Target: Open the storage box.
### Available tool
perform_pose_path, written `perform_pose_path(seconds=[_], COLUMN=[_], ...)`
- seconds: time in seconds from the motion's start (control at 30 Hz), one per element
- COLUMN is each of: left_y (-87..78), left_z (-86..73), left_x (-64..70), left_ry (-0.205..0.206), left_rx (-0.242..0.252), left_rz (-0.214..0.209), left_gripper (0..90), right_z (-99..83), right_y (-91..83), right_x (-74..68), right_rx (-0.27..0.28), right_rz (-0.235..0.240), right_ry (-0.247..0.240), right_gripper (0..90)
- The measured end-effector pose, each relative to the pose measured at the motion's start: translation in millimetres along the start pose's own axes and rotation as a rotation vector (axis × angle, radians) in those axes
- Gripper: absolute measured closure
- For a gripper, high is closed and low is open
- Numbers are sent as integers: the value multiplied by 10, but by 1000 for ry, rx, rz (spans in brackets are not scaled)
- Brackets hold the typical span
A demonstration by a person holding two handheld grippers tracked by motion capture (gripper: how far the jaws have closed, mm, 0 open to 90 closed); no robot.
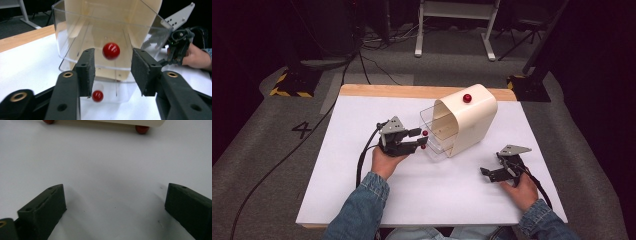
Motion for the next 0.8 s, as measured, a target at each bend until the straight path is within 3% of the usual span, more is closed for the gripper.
perform_pose_path(seconds=[0.17, 0.23, 0.27, 0.3, 0.33, 0.43, 0.47, 0.53, 0.6, 0.8], left_y=[-151, -324, -324, -459, -459, -659, -784, -840, -986, -1141], left_z=[-38, -50, -50, -40, -40, -20, -23, -30, -80, -240], left_x=[18, 39, 39, 59, 59, 85, 109, 114, 133, 147], left_ry=[23, 46, 46, 57, 57, 79, 90, 101, 103, 107], left_rx=[-19, -49, -49, -67, -67, -91, -114, -123, -152, -212], left_rz=[12, 30, 30, 28, 28, 45, 50, 62, 90, 116], left_gripper=[473, 460, 455, 449, 443, 433, 421, 417, 399, 347], right_z=[0, 0, 0, 0, 0, 0, 0, 0, 0, 1], right_y=[0, 1, 1, 1, 1, 1, 1, 1, 1, 2], right_x=[0, 1, 1, 1, 1, 1, 1, 1, 1, 1], right_rx=[0, -1, -1, 0, 0, 0, 0, 0, 0, 0], right_rz=[0, 0, 0, 0, 0, 1, 0, 0, 1, 1], right_ry=[0, 0, 0, 0, 0, 1, 1, 0, 0, 1], right_gripper=[34, 33, 33, 32, 32, 33, 33, 33, 33, 33])
Point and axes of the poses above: each handheld gripper's, and its own axes: y roughly forward along the jaws, z roughly out of its top, x roughly to its right, the point moved 7 cm from there along y, roughly forward along the jaws, and after that the axes turned 11 degrees about y, right-handed, at the moved point
